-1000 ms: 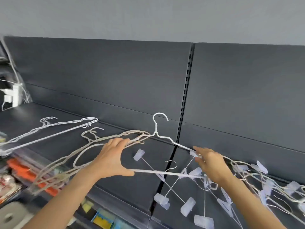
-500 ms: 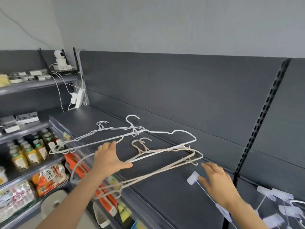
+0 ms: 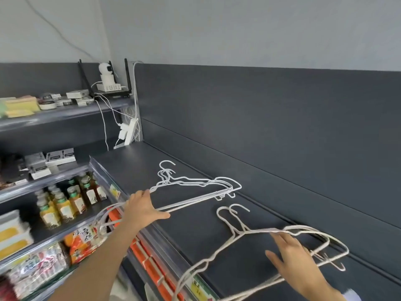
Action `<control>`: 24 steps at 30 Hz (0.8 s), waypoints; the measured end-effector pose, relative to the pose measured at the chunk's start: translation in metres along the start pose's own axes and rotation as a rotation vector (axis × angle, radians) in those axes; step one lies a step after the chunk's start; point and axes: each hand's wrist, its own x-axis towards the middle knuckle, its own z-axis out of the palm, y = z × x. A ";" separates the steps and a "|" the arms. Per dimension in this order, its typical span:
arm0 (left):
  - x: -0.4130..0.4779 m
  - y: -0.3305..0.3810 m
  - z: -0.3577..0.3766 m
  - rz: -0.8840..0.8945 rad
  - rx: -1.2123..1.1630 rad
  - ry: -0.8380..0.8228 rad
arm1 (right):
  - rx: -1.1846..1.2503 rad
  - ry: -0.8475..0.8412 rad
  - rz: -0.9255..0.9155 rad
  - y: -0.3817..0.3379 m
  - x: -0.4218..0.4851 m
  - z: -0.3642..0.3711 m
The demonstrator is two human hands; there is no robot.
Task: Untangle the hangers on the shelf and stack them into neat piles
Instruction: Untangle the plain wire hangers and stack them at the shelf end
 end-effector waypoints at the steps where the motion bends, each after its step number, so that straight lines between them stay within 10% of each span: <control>1: 0.007 -0.004 0.002 -0.003 -0.003 -0.007 | 0.004 0.002 -0.003 -0.002 0.004 0.001; 24: -0.009 0.078 0.012 0.322 -0.120 -0.102 | 0.050 0.036 0.024 0.012 0.009 0.000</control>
